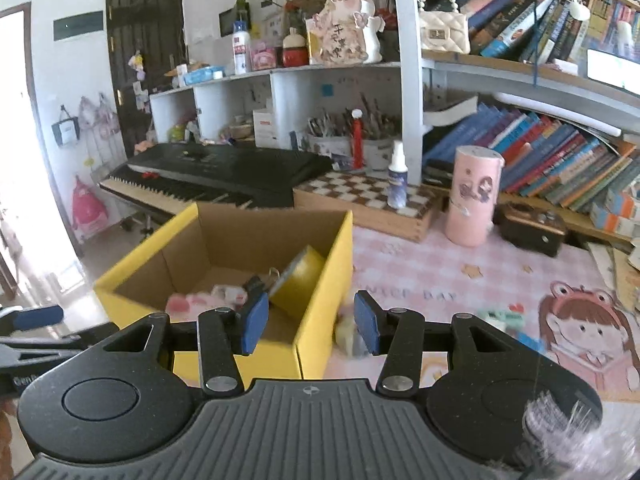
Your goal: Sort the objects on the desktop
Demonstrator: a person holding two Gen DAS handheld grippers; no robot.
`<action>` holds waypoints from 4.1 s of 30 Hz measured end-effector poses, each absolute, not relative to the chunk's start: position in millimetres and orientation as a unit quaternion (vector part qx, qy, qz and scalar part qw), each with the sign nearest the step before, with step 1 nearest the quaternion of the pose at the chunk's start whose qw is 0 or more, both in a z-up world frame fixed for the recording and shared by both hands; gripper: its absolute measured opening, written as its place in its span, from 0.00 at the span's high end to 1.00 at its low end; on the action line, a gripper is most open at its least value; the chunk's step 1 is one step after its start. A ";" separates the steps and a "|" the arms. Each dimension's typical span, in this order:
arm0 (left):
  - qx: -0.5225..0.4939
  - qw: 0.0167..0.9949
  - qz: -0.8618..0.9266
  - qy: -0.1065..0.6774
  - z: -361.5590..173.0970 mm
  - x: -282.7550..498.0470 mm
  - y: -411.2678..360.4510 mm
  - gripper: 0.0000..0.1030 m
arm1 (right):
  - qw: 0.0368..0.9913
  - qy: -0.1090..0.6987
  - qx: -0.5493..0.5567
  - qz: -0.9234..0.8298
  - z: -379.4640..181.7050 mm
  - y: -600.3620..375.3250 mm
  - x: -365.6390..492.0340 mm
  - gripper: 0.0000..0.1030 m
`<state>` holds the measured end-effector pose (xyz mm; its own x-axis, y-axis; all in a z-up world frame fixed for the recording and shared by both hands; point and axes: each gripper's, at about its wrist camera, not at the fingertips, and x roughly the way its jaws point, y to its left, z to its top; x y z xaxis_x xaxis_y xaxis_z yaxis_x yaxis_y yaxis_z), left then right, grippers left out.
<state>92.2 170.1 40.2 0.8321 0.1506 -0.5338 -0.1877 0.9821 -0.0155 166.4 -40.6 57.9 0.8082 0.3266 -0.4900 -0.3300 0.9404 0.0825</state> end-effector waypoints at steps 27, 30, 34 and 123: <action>-0.003 0.946 0.061 0.319 9.1 -2.7 144.7 0.16 | 0.948 0.285 -0.034 0.140 2.3 -17.1 21.9 0.43; -0.006 0.946 0.056 0.319 9.4 -6.7 145.2 0.16 | 0.947 0.288 -0.032 0.139 2.1 -15.6 16.8 0.41; -0.012 0.945 0.047 0.323 7.3 -9.9 144.2 0.16 | 0.945 0.293 -0.035 0.138 1.5 -15.1 10.6 0.36; -0.001 0.932 0.059 0.357 -0.3 197.2 -82.2 0.16 | 0.926 0.341 -0.041 0.157 -37.4 -254.7 238.4 0.35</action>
<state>197.2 -82.2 -0.3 0.7376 0.1094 -0.6663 -0.1113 0.9930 0.0398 238.4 -254.7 -37.4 0.7180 0.2632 -0.6444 -0.3193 0.9472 0.0311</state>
